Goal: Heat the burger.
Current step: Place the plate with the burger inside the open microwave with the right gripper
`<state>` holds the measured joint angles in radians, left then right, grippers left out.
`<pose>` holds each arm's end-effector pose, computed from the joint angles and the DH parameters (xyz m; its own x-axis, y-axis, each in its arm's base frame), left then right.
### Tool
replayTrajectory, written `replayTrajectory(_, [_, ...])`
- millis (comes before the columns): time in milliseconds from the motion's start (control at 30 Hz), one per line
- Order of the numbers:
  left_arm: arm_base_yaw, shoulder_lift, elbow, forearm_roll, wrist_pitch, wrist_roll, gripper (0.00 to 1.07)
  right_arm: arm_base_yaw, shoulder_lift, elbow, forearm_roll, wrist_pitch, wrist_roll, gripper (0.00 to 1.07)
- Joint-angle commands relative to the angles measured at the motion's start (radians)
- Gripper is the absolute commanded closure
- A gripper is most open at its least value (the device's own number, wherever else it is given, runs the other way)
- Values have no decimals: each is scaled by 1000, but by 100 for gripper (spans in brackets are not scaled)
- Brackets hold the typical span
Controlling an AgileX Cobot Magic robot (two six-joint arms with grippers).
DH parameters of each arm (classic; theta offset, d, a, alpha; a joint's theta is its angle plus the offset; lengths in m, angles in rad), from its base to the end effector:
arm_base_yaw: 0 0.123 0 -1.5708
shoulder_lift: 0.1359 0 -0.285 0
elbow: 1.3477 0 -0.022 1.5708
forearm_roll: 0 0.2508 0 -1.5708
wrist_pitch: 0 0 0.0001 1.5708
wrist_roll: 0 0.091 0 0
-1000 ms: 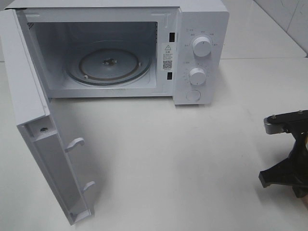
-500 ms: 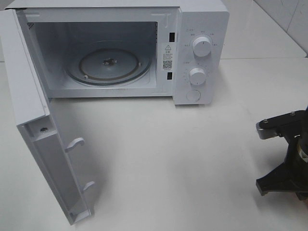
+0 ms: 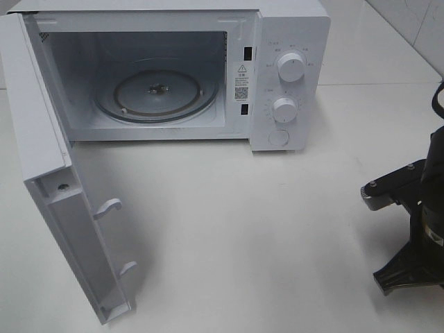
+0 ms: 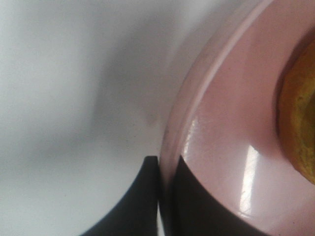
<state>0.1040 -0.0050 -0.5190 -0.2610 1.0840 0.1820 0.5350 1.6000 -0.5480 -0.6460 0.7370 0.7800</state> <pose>-0.0082 -0.0217 0.2828 -0.4335 0.0112 -0.9011 0.1276 0.9906 -0.0491 0.1959 0.0733 0.1273 -0.9554 -0.2818 -0.0879 -0.2262 0.8902 -0.3954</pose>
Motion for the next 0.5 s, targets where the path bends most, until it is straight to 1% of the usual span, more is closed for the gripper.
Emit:
replayTrajectory(33, [2,-17,3,-2,-12,-1,7,34,-6,1,-47,71,10,107])
replayTrajectory(67, [2,-17,3,-2,-12,-1,7,55,-6,1,-47,80,10,107])
replayTrajectory(167, [2,-17,3,-2,-12,-1,7,66,-8,1,-47,86,10,107])
replayTrajectory(233, [2,-17,3,-2,-12,-1,7,115,-44,1,-51,101,5,107])
replayTrajectory(333, [2,-17,3,-2,-12,-1,7,124,-58,1,-53,109,3,107])
replayTrajectory(400, [2,-17,3,-2,-12,-1,7,169,-108,1,-67,167,-21,107])
replayTrajectory(467, [2,-17,3,-2,-12,-1,7,177,-118,1,-70,176,-31,107])
replayTrajectory(500, [2,-17,3,-2,-12,-1,7,198,-142,1,-70,195,-56,107])
